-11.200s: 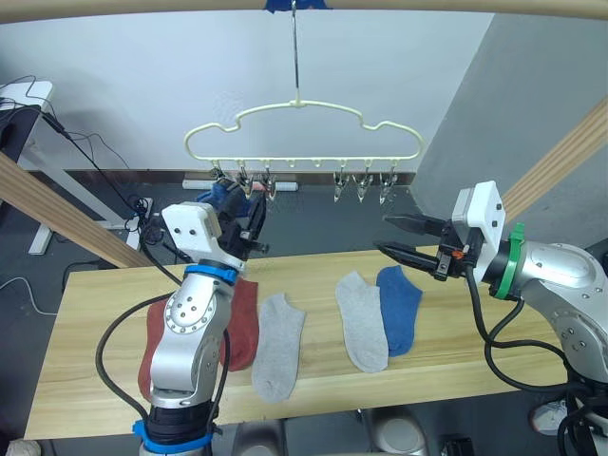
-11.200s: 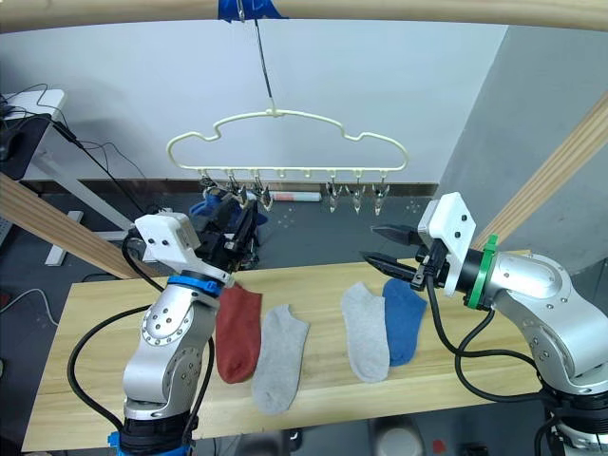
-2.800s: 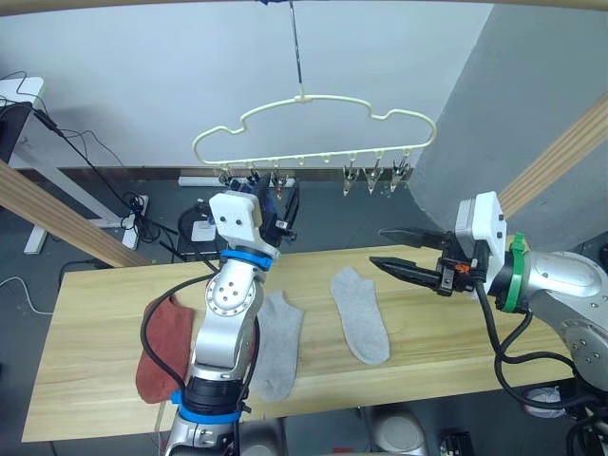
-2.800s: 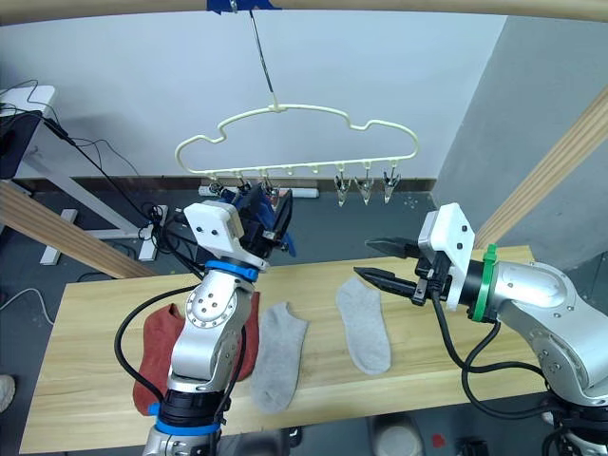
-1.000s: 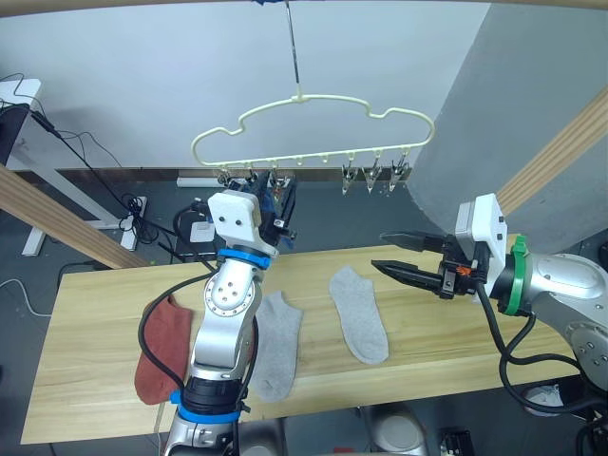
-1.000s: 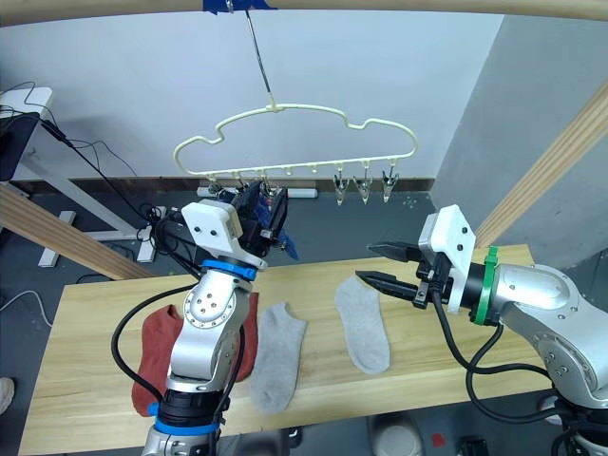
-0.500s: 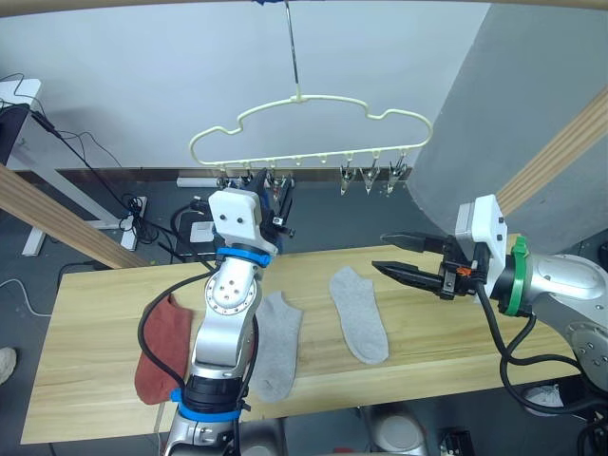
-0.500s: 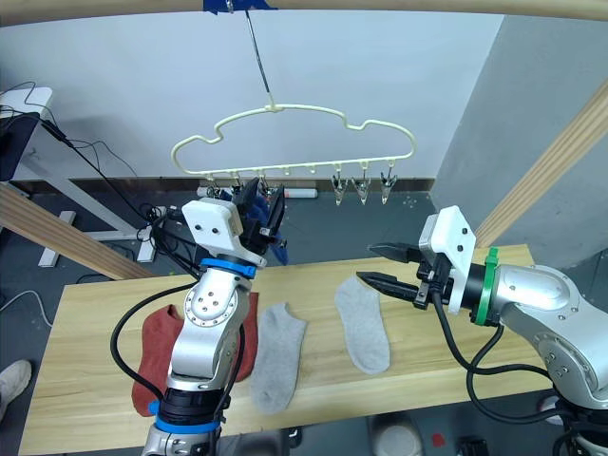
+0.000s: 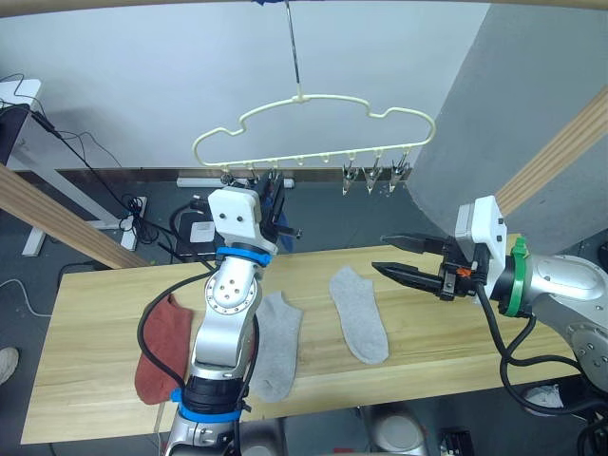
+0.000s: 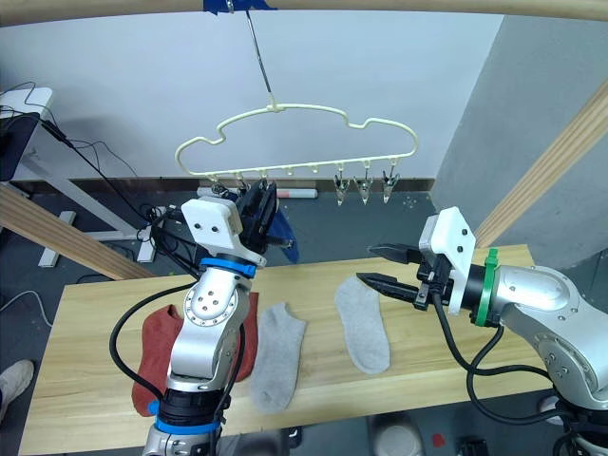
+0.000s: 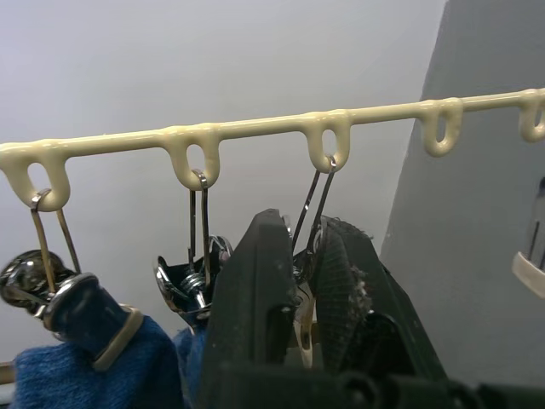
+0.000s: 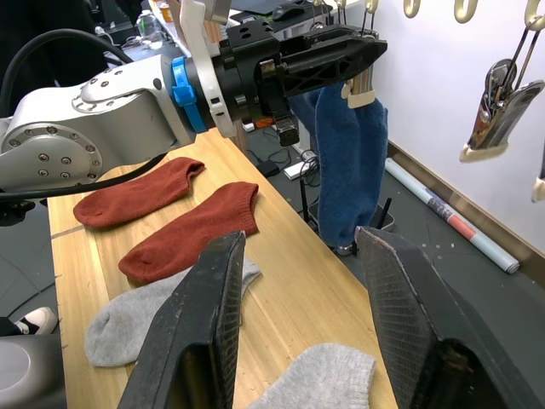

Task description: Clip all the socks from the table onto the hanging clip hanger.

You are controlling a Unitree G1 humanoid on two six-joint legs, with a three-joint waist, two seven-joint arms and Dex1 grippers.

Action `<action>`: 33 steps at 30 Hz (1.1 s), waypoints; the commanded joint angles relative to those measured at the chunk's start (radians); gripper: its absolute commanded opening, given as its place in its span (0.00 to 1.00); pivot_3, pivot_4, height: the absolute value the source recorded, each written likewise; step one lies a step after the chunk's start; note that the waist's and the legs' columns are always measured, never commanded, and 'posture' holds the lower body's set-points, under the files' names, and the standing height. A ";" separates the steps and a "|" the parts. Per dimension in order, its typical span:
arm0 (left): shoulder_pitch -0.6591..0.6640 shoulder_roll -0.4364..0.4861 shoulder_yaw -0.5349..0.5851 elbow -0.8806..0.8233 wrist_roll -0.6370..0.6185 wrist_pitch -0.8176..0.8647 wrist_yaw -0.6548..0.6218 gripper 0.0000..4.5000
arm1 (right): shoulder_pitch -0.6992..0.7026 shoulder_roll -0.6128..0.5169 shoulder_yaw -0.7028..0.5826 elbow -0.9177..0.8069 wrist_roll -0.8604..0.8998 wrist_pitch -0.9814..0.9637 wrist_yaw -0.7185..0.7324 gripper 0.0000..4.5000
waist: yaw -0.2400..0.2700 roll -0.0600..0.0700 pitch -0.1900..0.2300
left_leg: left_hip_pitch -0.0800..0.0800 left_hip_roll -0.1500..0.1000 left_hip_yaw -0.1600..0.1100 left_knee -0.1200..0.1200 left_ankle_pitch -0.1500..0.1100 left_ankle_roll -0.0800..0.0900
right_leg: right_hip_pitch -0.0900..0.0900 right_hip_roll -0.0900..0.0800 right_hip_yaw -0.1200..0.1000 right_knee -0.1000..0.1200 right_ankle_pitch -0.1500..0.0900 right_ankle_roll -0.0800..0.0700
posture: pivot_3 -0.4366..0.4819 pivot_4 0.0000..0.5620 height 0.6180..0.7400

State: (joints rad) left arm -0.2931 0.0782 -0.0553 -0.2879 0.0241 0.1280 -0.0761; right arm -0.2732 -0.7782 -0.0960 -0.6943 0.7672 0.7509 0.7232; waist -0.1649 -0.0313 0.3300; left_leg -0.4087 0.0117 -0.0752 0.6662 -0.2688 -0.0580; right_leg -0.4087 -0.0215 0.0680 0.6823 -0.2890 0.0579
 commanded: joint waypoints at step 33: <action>-0.007 0.125 0.051 -0.155 -0.163 0.169 -0.168 0.05 | 0.103 0.702 0.469 0.698 -0.772 -0.213 -0.689 1.00 | 0.000 -0.001 -0.001 | 0.002 0.002 -0.002 -0.001 0.000 0.000 | 0.000 0.000 0.002 0.001 0.002 0.000 | 0.20 0.58 1.00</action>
State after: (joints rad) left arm -0.3058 0.1959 -0.0137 -0.3938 -0.1204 0.2988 -0.2343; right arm -0.1880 -0.0790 0.3776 -0.0191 0.0087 0.5333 0.0288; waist -0.1647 -0.0324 0.3286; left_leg -0.4063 0.0140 -0.0772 0.6650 -0.2683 -0.0581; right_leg -0.4086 -0.0216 0.0695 0.6833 -0.2872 0.0580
